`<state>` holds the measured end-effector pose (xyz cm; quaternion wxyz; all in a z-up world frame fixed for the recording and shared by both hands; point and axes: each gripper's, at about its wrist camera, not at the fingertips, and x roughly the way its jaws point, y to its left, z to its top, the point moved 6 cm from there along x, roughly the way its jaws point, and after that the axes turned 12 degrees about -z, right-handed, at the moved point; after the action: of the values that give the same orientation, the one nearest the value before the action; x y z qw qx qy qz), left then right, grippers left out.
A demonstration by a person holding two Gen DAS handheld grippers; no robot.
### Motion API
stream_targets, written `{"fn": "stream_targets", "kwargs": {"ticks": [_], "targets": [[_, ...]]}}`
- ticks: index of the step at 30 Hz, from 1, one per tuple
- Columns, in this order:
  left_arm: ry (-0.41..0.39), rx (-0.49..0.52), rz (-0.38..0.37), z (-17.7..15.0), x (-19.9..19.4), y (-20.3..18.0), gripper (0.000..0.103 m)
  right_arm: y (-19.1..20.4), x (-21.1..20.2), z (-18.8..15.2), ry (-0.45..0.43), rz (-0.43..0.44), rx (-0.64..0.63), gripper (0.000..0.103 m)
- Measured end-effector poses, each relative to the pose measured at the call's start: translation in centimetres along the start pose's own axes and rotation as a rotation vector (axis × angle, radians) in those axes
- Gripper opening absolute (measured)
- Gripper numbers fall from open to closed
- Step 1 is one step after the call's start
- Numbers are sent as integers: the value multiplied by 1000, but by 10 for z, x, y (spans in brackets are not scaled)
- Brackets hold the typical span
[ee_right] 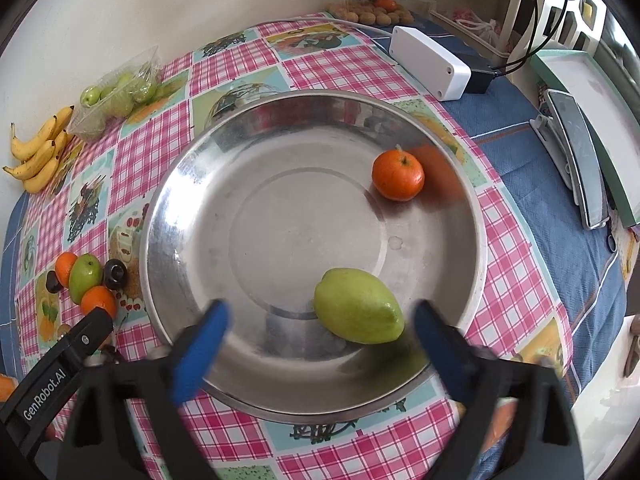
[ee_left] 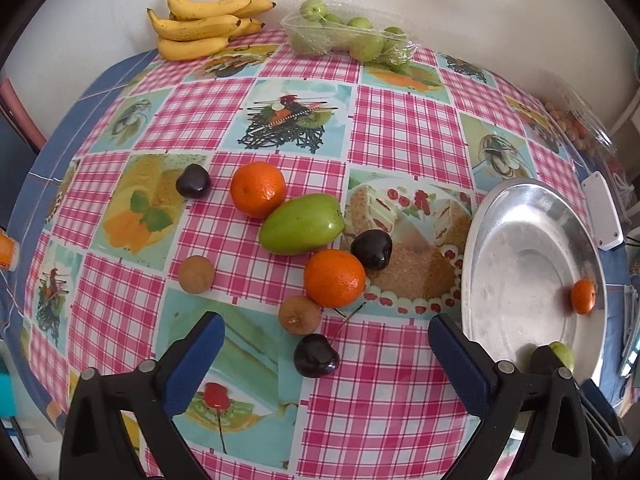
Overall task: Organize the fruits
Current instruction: 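Lower the green fruit into the steel plate and open the right tool, then move both open tools back toward the remaining fruits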
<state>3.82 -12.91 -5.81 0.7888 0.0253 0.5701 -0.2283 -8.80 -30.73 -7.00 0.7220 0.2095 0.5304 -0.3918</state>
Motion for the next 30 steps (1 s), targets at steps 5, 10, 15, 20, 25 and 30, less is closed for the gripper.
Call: {"fn": "stream_targets", "kwargs": {"ticks": [5, 10, 15, 20, 25, 30], "targets": [[3, 4, 20, 0, 1, 3, 103, 0, -3, 4, -25, -9, 1, 103], [9, 18, 29, -1, 2, 3, 103, 1, 0, 2, -11, -19, -11, 103], [6, 35, 34, 0, 1, 3, 103, 2, 1, 0, -5, -25, -26, 103], [-4, 46, 39, 3, -2, 5, 103, 5, -2, 2, -25, -30, -44, 103], [-14, 28, 37, 6, -6, 12, 103, 11, -6, 2, -46, -28, -70, 103], [-44, 5, 29, 12, -15, 23, 103, 19, -12, 1, -72, -6, -88, 103]]}}
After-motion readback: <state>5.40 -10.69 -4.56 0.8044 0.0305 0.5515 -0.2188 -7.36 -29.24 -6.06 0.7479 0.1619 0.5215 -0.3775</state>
